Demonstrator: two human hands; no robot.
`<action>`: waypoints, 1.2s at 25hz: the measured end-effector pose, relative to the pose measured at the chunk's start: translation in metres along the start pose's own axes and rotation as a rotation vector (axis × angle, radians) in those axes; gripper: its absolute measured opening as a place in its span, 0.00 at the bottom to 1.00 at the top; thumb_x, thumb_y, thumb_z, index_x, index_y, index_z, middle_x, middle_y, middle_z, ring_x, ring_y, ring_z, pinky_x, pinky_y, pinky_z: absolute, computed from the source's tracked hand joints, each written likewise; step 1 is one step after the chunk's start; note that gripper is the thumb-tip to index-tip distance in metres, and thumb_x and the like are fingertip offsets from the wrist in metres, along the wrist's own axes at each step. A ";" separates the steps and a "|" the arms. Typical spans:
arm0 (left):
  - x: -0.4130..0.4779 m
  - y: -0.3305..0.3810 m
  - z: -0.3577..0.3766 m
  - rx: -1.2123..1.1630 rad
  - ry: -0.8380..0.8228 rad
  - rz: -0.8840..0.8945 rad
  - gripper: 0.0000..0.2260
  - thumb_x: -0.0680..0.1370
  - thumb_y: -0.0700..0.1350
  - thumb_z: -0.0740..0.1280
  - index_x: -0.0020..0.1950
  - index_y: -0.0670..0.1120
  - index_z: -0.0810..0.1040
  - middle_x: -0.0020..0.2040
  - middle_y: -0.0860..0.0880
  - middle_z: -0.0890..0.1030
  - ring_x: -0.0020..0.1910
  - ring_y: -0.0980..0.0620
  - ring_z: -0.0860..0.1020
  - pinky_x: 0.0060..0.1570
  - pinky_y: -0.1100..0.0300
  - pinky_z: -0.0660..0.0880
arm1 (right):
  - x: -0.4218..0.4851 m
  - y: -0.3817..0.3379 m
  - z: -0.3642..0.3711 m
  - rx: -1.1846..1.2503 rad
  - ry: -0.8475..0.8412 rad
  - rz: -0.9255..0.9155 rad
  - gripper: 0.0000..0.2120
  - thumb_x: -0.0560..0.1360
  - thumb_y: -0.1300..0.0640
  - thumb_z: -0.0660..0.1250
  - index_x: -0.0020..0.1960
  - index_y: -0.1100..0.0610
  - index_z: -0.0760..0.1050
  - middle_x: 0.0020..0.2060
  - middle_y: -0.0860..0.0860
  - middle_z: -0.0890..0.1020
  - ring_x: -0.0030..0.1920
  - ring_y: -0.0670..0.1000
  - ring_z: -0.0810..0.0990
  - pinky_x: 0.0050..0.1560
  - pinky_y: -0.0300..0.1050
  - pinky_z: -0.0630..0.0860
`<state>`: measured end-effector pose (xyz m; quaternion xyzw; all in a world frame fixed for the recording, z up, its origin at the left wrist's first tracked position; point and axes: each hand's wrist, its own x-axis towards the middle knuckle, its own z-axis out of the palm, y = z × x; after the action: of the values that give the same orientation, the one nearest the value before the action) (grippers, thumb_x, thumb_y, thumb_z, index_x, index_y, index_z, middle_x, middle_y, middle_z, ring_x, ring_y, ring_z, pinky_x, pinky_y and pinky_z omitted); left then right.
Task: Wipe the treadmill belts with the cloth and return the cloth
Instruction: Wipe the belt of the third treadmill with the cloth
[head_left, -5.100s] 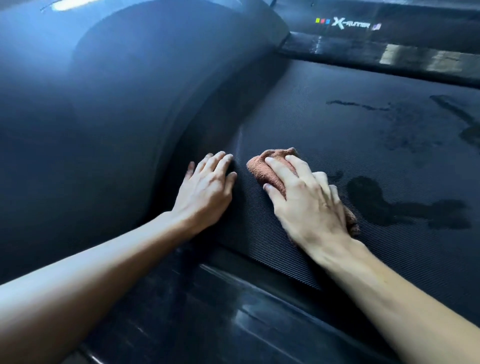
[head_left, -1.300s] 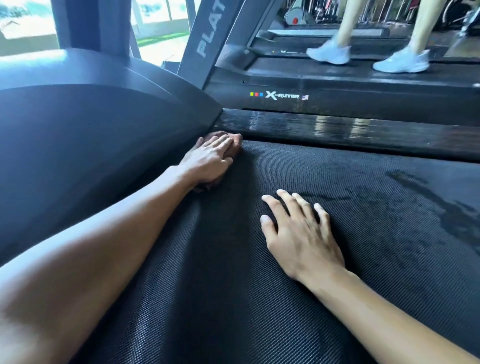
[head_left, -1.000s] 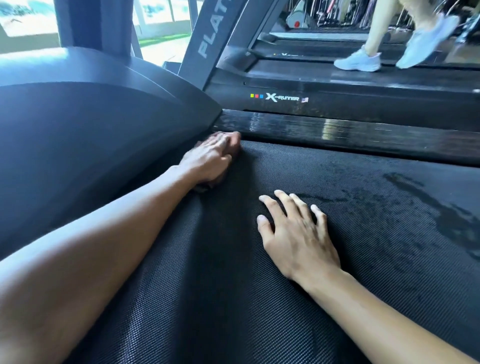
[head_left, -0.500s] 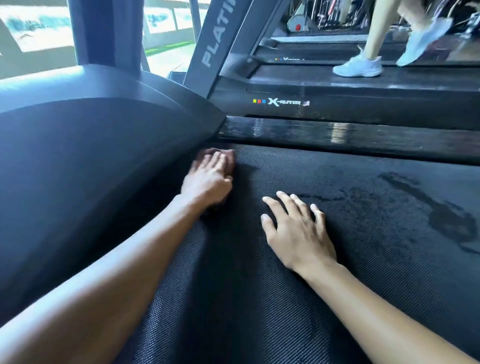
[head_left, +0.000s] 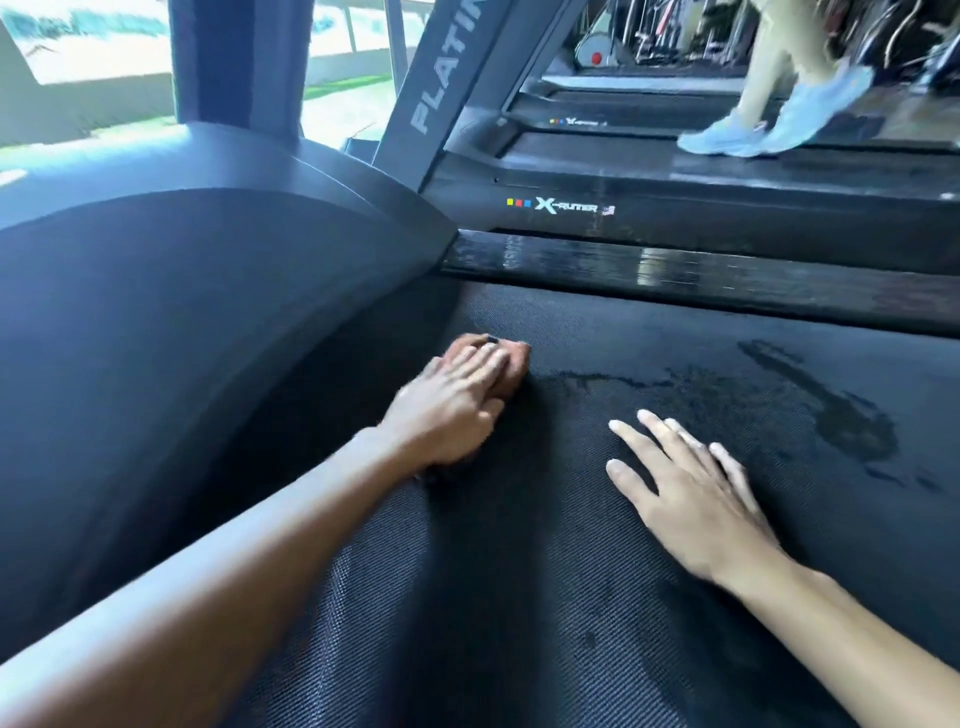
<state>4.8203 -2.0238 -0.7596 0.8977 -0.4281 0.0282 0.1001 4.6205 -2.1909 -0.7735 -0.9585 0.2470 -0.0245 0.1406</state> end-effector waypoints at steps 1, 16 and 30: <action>0.005 -0.023 -0.006 -0.020 -0.014 -0.128 0.28 0.82 0.52 0.55 0.80 0.50 0.49 0.80 0.54 0.47 0.78 0.57 0.44 0.75 0.53 0.44 | 0.000 0.000 0.004 0.008 0.012 -0.001 0.25 0.80 0.37 0.46 0.77 0.36 0.51 0.78 0.39 0.48 0.77 0.42 0.44 0.76 0.51 0.39; -0.064 0.014 0.002 0.046 -0.046 -0.039 0.30 0.78 0.59 0.46 0.79 0.54 0.45 0.78 0.58 0.43 0.77 0.59 0.40 0.75 0.55 0.41 | 0.002 -0.002 0.010 -0.015 0.107 0.007 0.24 0.80 0.38 0.50 0.76 0.37 0.56 0.78 0.41 0.53 0.77 0.45 0.49 0.76 0.53 0.43; -0.065 -0.013 -0.020 0.018 -0.029 -0.321 0.28 0.82 0.54 0.53 0.80 0.52 0.48 0.79 0.56 0.46 0.77 0.58 0.42 0.76 0.52 0.42 | 0.004 0.000 0.012 -0.048 0.138 -0.002 0.24 0.80 0.38 0.50 0.75 0.38 0.58 0.78 0.44 0.56 0.77 0.47 0.52 0.75 0.55 0.45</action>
<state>4.7899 -1.9621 -0.7509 0.9558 -0.2804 0.0026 0.0888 4.6257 -2.1900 -0.7852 -0.9579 0.2554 -0.0847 0.1004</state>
